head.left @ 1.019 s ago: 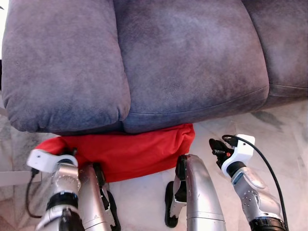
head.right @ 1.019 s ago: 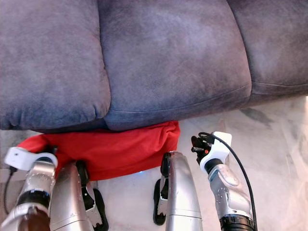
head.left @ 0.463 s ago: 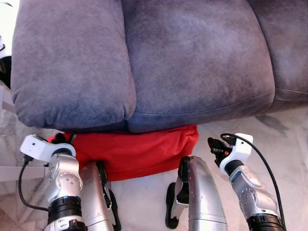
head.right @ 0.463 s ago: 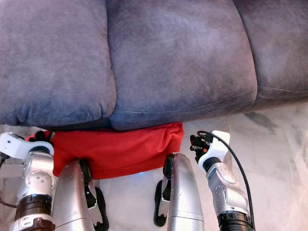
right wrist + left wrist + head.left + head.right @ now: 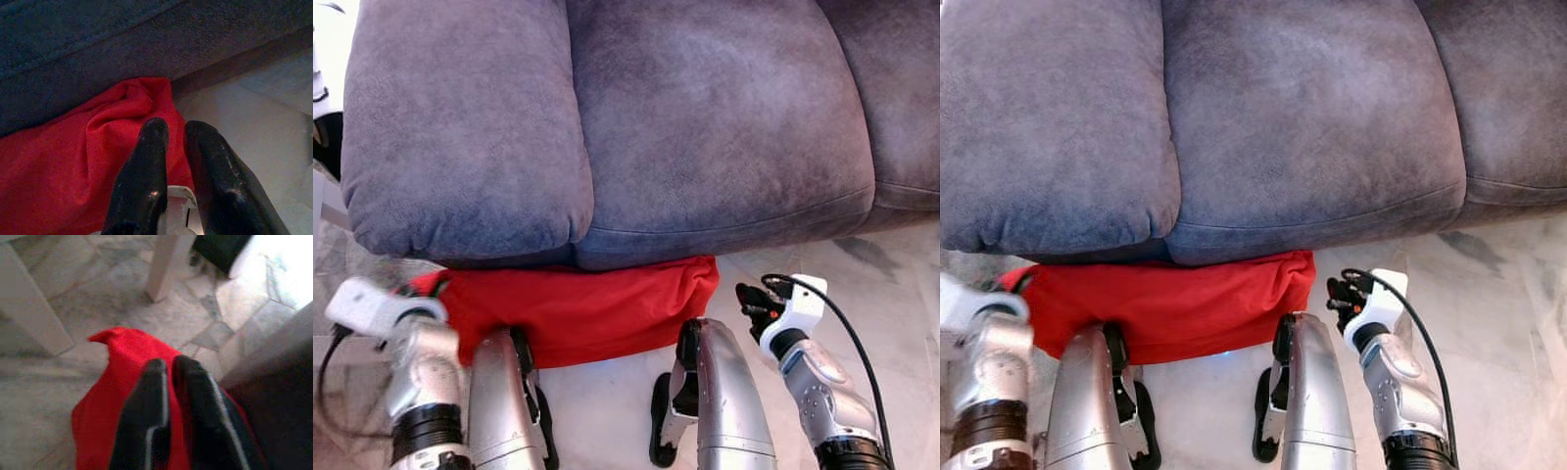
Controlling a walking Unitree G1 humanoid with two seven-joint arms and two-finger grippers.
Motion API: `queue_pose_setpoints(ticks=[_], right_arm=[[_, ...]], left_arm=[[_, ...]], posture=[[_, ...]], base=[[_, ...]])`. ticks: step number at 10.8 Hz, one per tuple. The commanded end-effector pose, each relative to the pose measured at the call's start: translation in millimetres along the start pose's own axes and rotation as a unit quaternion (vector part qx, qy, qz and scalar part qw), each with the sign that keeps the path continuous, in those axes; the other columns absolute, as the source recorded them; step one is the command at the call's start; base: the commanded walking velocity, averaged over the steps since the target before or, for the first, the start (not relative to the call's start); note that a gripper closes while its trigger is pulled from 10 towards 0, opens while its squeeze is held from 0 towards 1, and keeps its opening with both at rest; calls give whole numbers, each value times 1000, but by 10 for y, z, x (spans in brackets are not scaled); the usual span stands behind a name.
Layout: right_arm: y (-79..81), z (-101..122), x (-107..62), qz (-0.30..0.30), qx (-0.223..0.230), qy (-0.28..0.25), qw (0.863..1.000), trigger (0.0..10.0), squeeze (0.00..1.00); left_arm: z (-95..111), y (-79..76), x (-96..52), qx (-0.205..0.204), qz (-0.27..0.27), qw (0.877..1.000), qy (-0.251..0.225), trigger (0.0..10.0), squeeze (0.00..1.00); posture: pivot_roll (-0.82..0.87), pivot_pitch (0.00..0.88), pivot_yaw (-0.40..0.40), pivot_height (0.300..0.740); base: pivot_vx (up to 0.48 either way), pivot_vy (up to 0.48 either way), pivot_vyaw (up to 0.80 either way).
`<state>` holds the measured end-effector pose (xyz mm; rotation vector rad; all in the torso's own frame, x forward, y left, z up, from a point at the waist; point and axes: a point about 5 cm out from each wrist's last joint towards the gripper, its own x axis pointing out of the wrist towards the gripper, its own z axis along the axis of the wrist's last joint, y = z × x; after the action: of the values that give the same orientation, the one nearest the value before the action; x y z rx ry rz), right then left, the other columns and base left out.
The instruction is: Move the pillow to the sofa from floor
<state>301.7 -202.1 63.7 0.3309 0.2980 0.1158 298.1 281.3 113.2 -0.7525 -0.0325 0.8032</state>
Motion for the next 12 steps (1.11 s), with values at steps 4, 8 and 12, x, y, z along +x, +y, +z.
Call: queue_pose_setpoints(ticks=[4, 8, 12], right_arm=[[-106, -141, -98, -15, 4, 26, 1000, 10000, 0], [-104, -158, -109, -14, 4, 28, 999, 10000, 0], [-99, -162, -94, -15, 5, 28, 999, 10000, 0]], left_arm=[[-60, 103, 61, -51, 35, 998, 26, 10000, 1000], [4, 41, 97, -56, 46, 997, 16, 10000, 1000], [97, 9, 9, 4, 73, 997, 0, 10000, 353]], posture=[[91, 488, -133, 524], [90, 488, -130, 524], [99, 488, -126, 524]], base=[[0, 0, 0], [0, 0, 0], [0, 0, 0]])
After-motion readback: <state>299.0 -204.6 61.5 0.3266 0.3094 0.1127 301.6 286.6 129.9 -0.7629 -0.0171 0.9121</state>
